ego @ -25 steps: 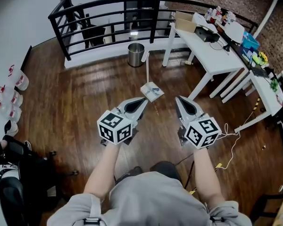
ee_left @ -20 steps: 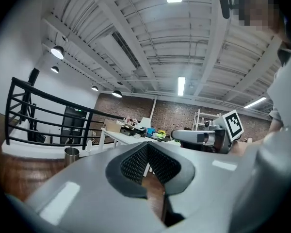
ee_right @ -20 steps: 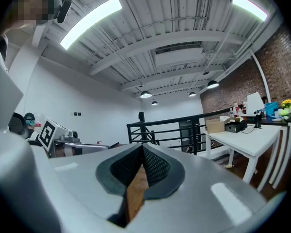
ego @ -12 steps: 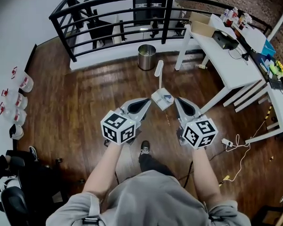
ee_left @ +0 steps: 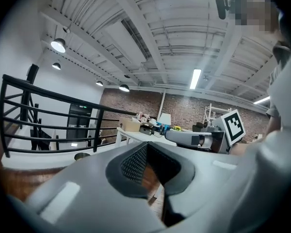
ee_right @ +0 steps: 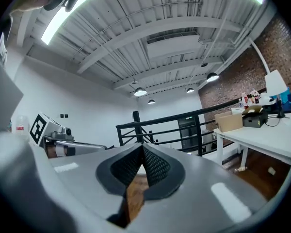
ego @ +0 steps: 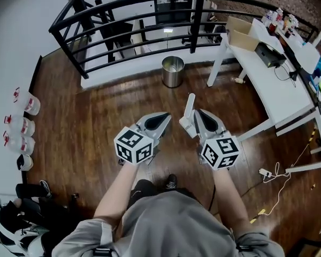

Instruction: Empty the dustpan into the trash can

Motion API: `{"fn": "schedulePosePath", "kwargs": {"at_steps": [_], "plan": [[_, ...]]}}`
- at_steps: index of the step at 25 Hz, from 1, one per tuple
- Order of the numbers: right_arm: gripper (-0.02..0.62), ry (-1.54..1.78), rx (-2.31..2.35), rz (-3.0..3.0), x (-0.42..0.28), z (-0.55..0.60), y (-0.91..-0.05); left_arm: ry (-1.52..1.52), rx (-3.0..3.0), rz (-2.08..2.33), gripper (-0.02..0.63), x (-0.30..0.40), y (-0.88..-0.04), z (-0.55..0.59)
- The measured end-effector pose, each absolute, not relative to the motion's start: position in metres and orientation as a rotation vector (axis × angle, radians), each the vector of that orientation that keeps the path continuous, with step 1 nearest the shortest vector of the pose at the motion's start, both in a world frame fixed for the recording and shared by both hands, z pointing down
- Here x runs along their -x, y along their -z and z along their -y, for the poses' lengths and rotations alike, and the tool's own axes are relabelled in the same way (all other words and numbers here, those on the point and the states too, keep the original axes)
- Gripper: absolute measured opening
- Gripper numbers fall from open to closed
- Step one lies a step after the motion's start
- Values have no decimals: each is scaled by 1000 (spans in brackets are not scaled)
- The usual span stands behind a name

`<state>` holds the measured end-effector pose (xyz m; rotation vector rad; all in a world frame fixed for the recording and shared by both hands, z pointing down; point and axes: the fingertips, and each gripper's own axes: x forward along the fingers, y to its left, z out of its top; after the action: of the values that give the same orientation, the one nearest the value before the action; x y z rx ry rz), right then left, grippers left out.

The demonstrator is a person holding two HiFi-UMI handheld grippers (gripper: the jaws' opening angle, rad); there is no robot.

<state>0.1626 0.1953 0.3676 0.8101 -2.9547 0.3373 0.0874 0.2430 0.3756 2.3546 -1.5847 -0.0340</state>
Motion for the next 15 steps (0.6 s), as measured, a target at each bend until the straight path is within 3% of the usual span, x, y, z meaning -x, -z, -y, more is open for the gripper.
{"fn": "schedulePosePath", "kwargs": {"at_steps": [15], "plan": [[0,-446,-1305,2662,-39,-75,-424,-68,-2524,1124,6,38,-424,-96]]}}
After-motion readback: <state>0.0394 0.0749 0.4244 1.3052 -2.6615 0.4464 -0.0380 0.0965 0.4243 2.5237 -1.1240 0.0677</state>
